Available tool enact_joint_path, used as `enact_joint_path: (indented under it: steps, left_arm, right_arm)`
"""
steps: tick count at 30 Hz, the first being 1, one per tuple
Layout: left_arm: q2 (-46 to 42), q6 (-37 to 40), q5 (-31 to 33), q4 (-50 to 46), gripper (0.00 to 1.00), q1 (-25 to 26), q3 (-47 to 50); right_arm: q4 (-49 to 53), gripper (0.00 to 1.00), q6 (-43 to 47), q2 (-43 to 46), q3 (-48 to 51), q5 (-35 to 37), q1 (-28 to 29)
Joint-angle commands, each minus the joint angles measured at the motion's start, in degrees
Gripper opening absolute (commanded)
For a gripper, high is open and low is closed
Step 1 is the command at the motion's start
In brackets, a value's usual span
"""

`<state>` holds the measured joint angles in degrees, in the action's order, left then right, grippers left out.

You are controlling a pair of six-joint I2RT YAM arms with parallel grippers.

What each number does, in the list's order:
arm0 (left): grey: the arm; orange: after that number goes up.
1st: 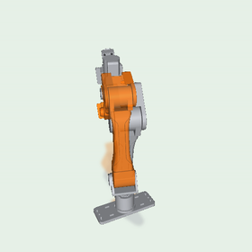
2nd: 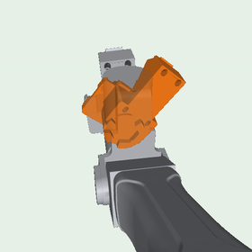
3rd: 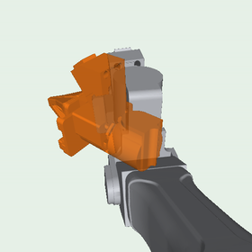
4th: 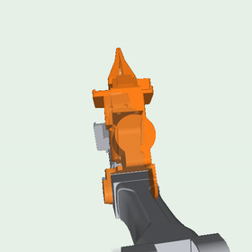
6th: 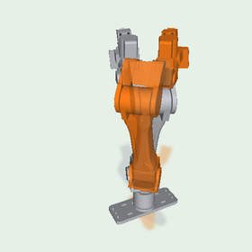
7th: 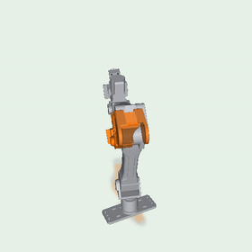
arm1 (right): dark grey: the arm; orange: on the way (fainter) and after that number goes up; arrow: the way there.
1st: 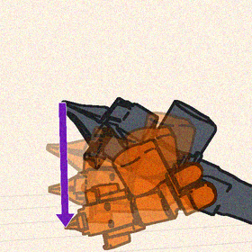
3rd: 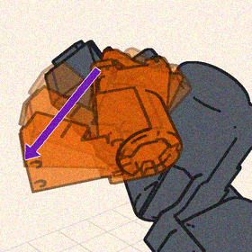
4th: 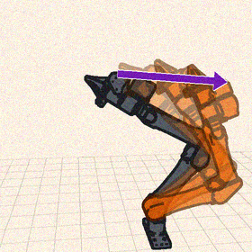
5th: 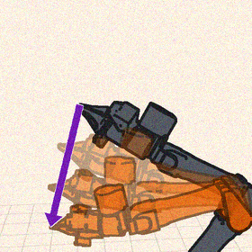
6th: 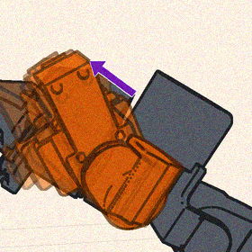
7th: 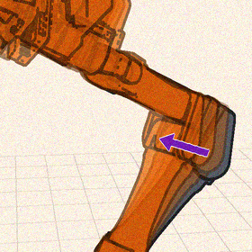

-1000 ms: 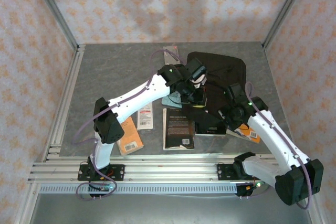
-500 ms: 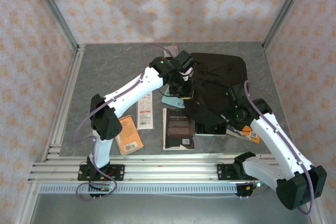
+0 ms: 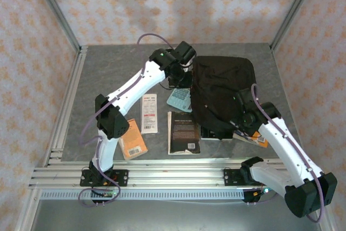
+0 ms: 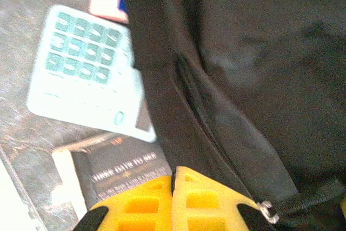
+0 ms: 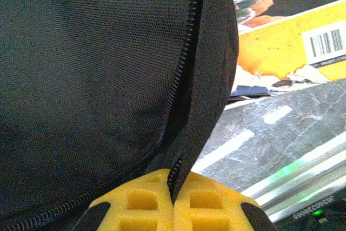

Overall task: Pack the student bag
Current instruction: Unzip the student bag at the top-right of the table.

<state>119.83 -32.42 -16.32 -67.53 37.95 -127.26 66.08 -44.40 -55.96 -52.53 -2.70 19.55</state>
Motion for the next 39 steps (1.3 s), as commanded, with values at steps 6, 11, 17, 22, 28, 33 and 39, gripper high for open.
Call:
enact_joint_path:
  steps: [6, 11, 17, 22, 28, 33, 39]
  left_arm:
    - [5.8, 1.3, 3.4, -2.9, 0.0, -1.5, -7.8]
    - [3.4, 3.7, 1.3, -2.4, 0.0, 1.3, -6.9]
    - [1.8, 5.0, -3.2, -1.2, 0.28, 6.6, -5.7]
    - [5.2, 10.1, -0.3, -4.3, 0.48, 10.8, -9.9]
    - [7.6, 13.7, 7.0, -6.1, 0.68, 13.2, -11.4]
    - [9.9, 16.1, 10.7, -6.4, 0.75, 15.1, -11.7]
    - [11.1, 18.7, 14.7, -5.8, 0.72, 16.6, -11.1]
  right_arm:
    - [4.5, 0.0, 4.1, 0.7, -2.4, 4.1, -0.1]
    - [2.9, 0.0, 7.1, 0.1, -3.0, 2.0, -0.1]
    - [-3.0, 0.0, 9.5, 1.7, 0.1, -2.1, -0.1]
    - [-7.6, 0.0, 9.3, 4.1, 2.8, -4.7, -0.1]
    - [-8.8, 0.0, 9.2, 4.3, 4.3, -6.0, -0.1]
    - [-10.2, 0.0, 8.4, 4.2, 5.4, -7.3, -0.1]
    - [-9.8, 0.0, 7.9, 3.8, 5.6, -7.0, -0.1]
